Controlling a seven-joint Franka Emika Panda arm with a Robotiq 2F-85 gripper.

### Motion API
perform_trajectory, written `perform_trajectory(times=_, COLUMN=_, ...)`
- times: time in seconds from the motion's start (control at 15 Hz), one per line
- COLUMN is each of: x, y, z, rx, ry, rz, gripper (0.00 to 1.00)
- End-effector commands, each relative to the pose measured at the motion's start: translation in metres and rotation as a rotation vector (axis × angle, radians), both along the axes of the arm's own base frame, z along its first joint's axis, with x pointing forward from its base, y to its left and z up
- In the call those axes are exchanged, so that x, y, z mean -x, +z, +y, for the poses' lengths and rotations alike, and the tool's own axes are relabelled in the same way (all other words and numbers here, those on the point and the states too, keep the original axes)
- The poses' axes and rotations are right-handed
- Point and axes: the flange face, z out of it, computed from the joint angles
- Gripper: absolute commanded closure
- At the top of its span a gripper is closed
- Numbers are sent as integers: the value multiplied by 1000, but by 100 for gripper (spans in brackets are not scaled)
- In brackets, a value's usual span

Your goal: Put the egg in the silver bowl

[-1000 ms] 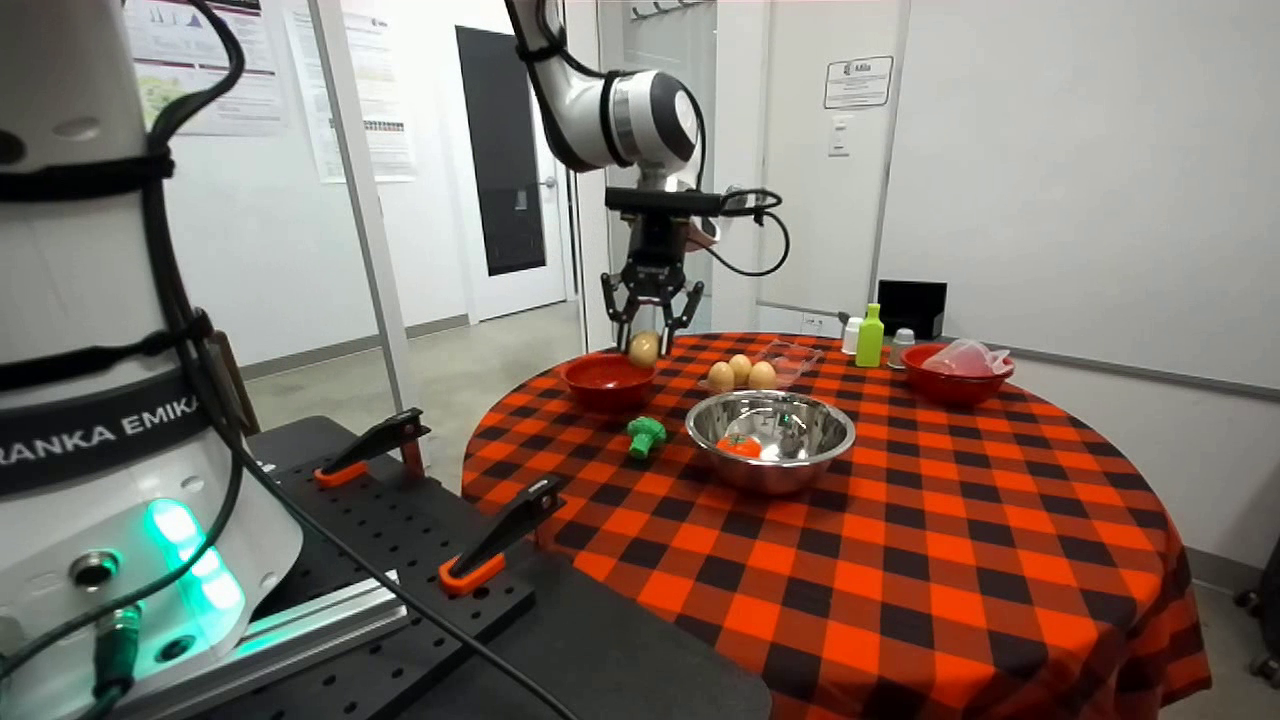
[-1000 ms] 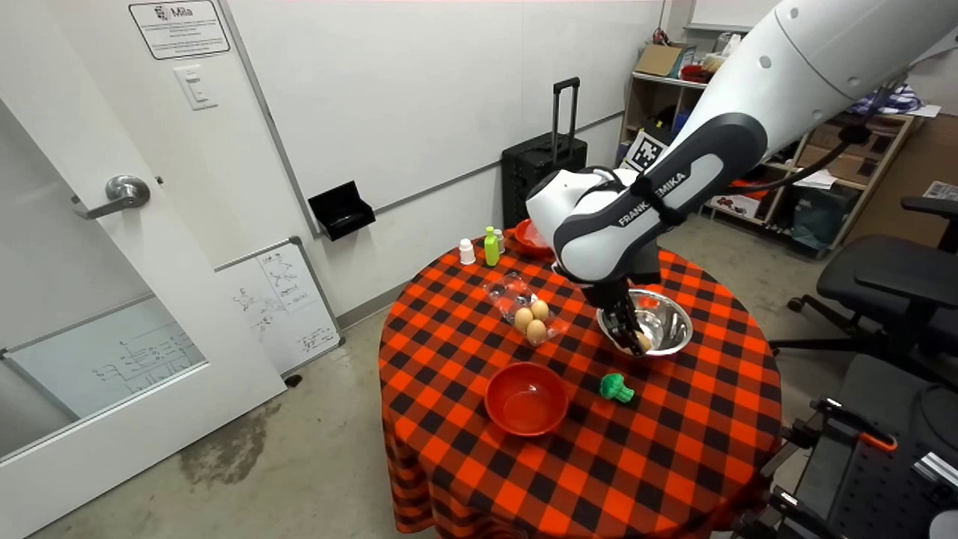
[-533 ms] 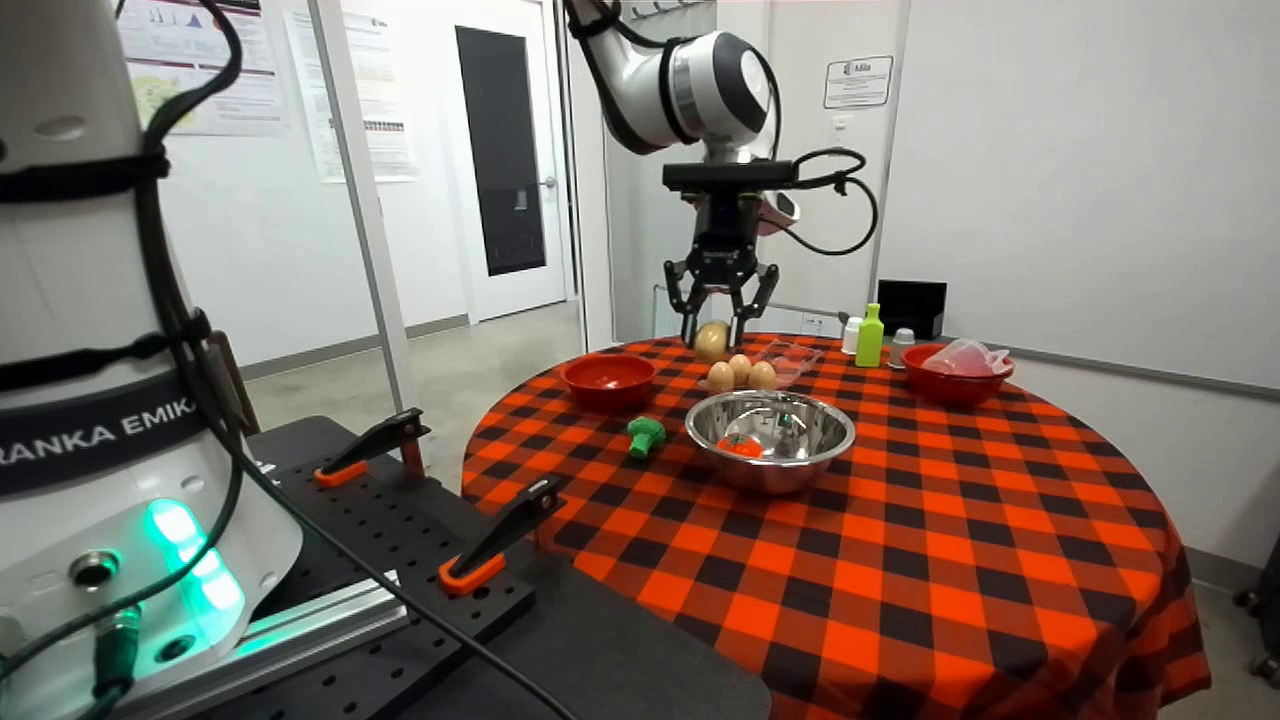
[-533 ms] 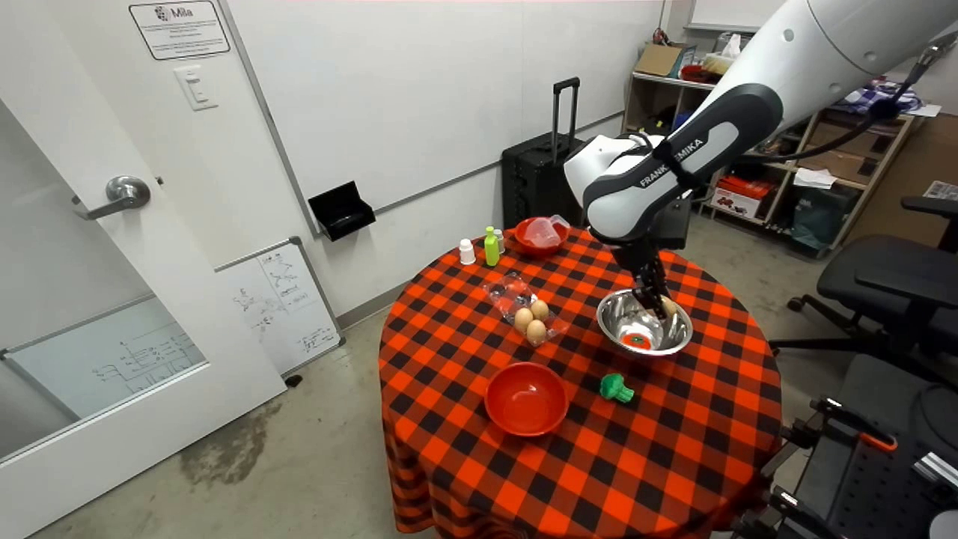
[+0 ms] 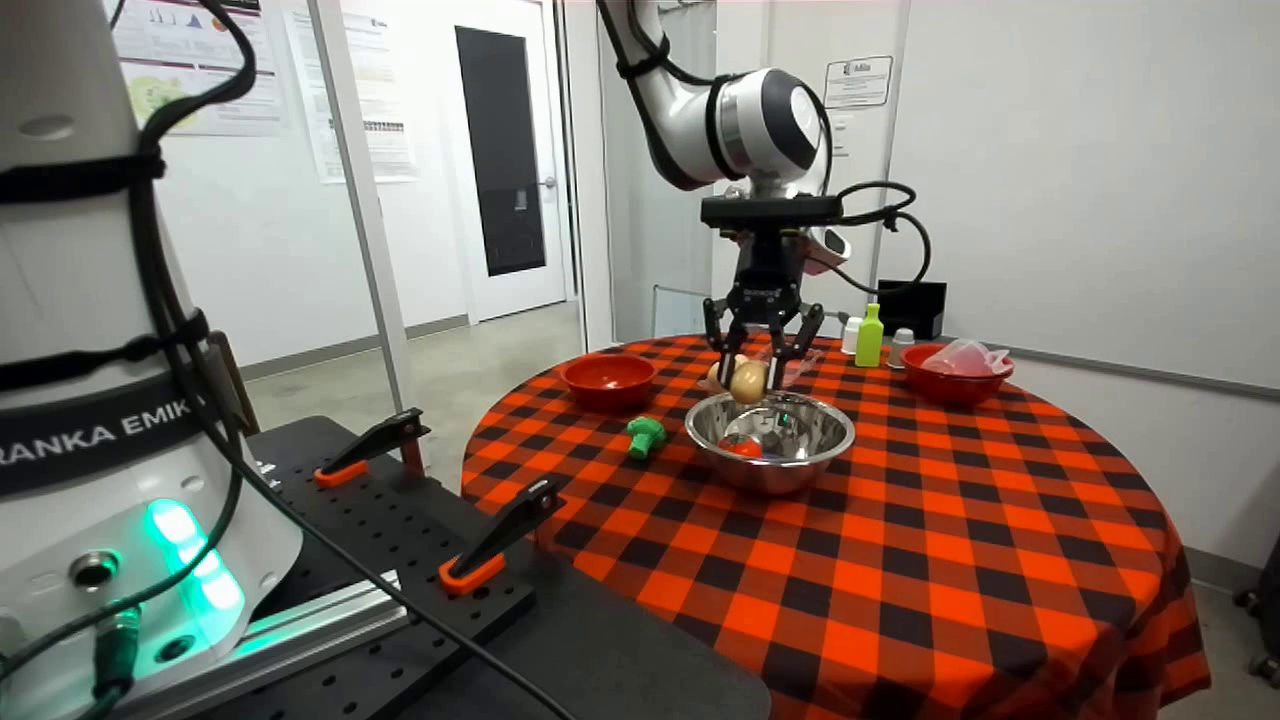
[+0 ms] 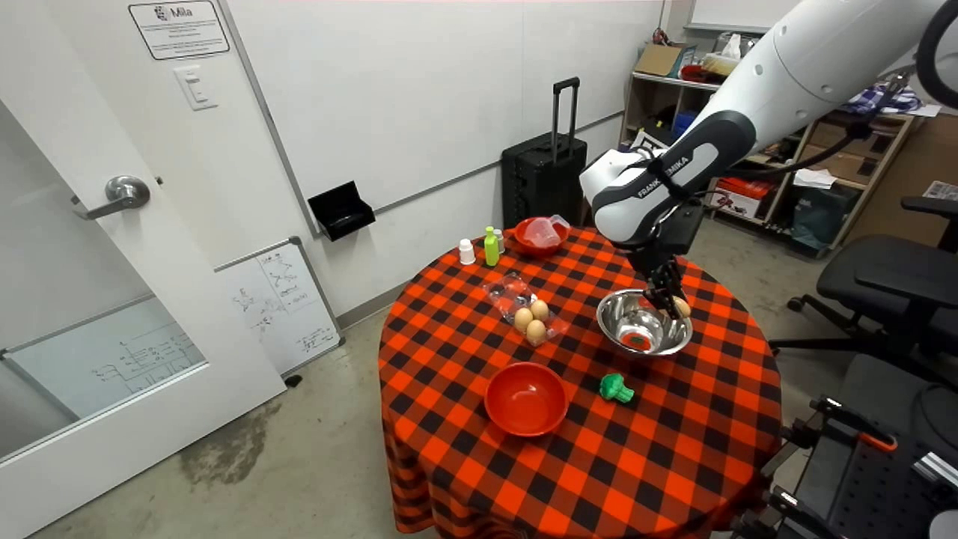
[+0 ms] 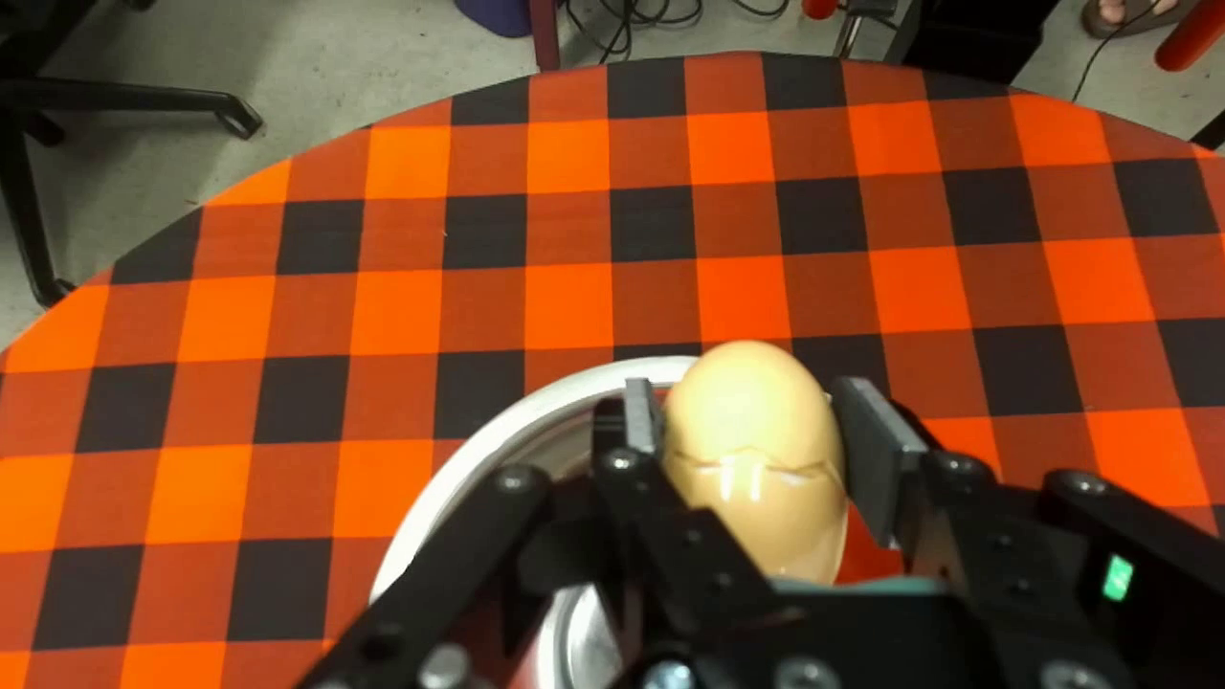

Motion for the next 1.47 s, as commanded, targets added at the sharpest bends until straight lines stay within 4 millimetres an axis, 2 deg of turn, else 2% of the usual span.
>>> perform_trajectory(times=0.0, x=-10, y=-24, z=1, rx=22, ry=-34, rz=36, gripper=77)
perform_trajectory(times=0.27, x=-16, y=-44, z=5, rx=39, ry=-44, rz=44, gripper=77)
perform_trajectory(times=0.4, x=-20, y=-49, z=5, rx=43, ry=-52, rz=25, gripper=77)
perform_trajectory(times=0.67, x=-31, y=-39, z=1, rx=-13, ry=-83, rz=-35, gripper=77)
perform_trajectory(times=0.93, x=-37, y=-39, z=-14, rx=-71, ry=-141, rz=-85, gripper=77)
perform_trajectory(times=1.4, x=-29, y=-71, z=-32, rx=-120, ry=-202, rz=-94, gripper=77)
